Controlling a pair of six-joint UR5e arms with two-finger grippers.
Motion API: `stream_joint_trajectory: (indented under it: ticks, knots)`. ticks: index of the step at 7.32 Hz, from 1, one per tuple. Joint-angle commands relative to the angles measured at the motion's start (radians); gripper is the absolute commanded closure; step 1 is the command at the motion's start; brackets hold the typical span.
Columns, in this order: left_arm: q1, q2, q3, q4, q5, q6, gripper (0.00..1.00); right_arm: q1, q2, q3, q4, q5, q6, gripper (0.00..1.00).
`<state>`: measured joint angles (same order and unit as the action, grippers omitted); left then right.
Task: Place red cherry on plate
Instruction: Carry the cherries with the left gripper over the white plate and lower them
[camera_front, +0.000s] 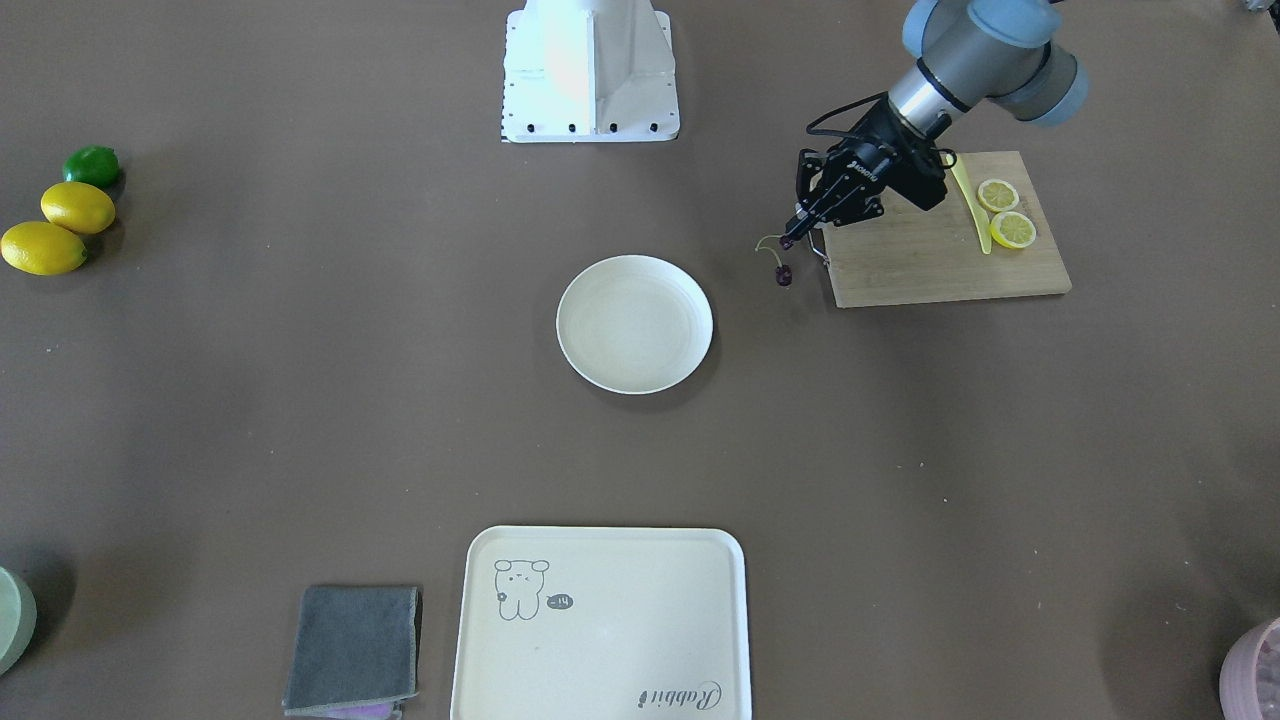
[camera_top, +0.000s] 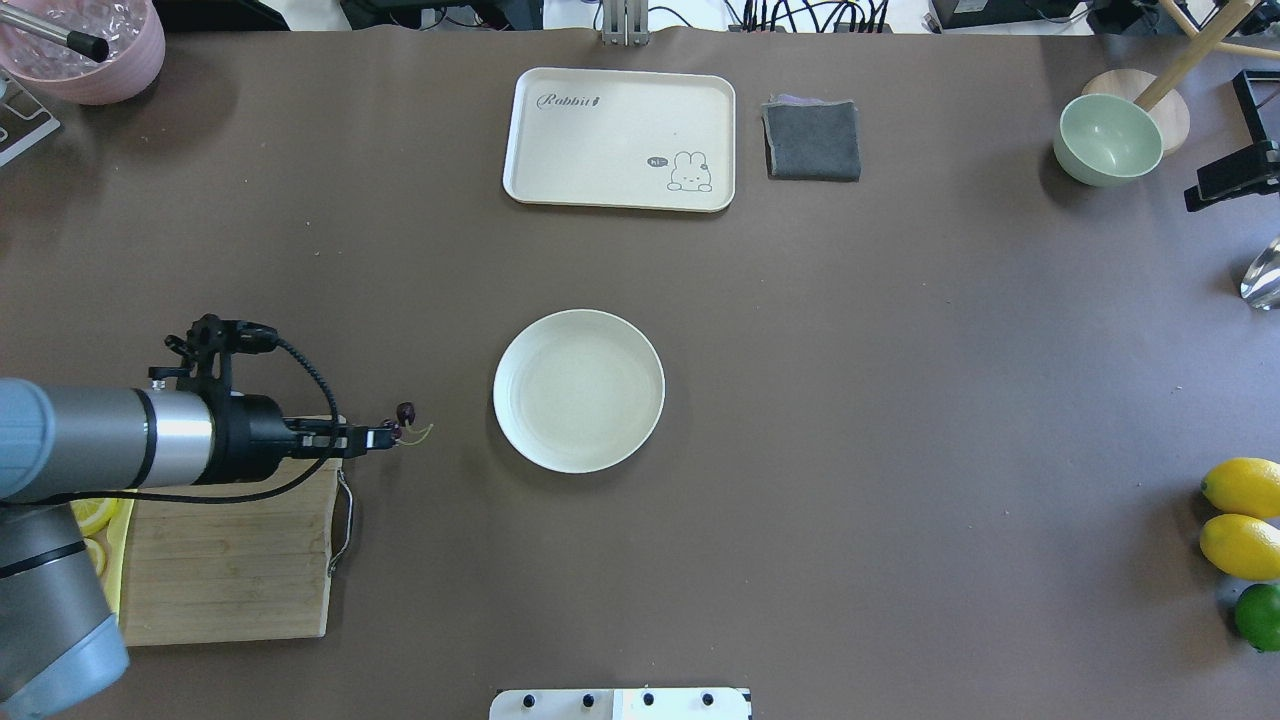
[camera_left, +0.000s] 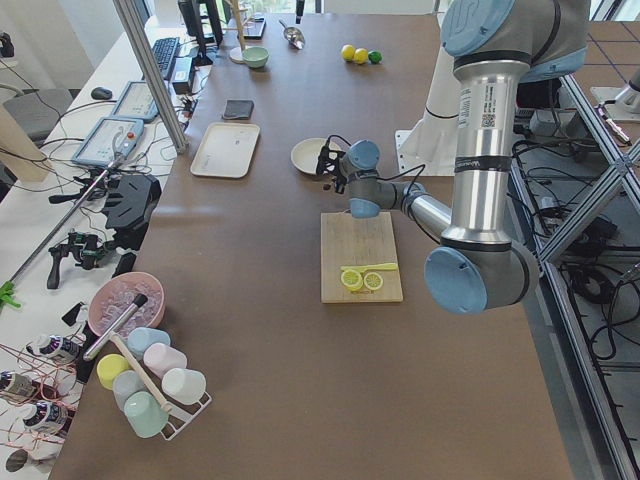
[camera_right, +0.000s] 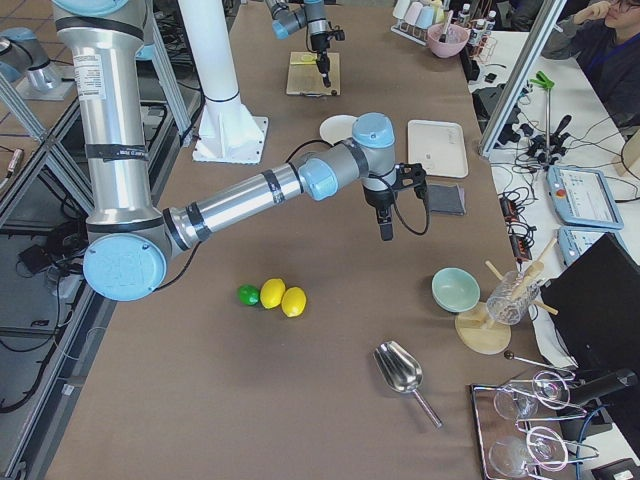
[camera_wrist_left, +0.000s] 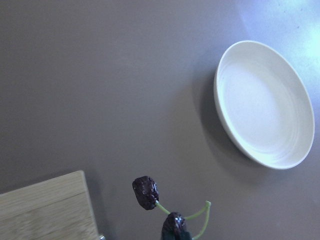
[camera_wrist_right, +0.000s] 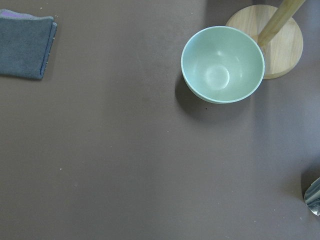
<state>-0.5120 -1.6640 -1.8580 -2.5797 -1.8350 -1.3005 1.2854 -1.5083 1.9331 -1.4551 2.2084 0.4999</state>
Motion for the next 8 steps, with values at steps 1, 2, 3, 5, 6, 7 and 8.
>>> stream_joint_trajectory:
  ticks: [1,2,3,5,6,7,8]
  knots:
    - [0.009,-0.242,0.100,0.109,0.061,-0.165,1.00,0.044,-0.041,0.000,-0.007,0.039,-0.047,0.00]
    - [0.012,-0.317,0.124,0.166,0.080,-0.210,1.00,0.075,-0.079,-0.015,-0.008,0.056,-0.123,0.00]
    - [0.041,-0.332,0.129,0.179,0.126,-0.255,1.00,0.083,-0.122,-0.025,-0.008,0.060,-0.132,0.00]
    - [0.075,-0.365,0.169,0.181,0.215,-0.263,0.02,0.104,-0.179,-0.039,-0.010,0.063,-0.152,0.00]
    - [0.075,-0.361,0.168,0.190,0.218,-0.261,0.02,0.123,-0.190,-0.057,-0.011,0.095,-0.152,0.00]
    - [0.070,-0.359,0.158,0.217,0.233,-0.261,0.02,0.165,-0.194,-0.087,-0.008,0.182,-0.152,0.00]
    - [0.052,-0.355,0.131,0.267,0.230,-0.255,0.02,0.187,-0.202,-0.089,-0.008,0.210,-0.152,0.00]
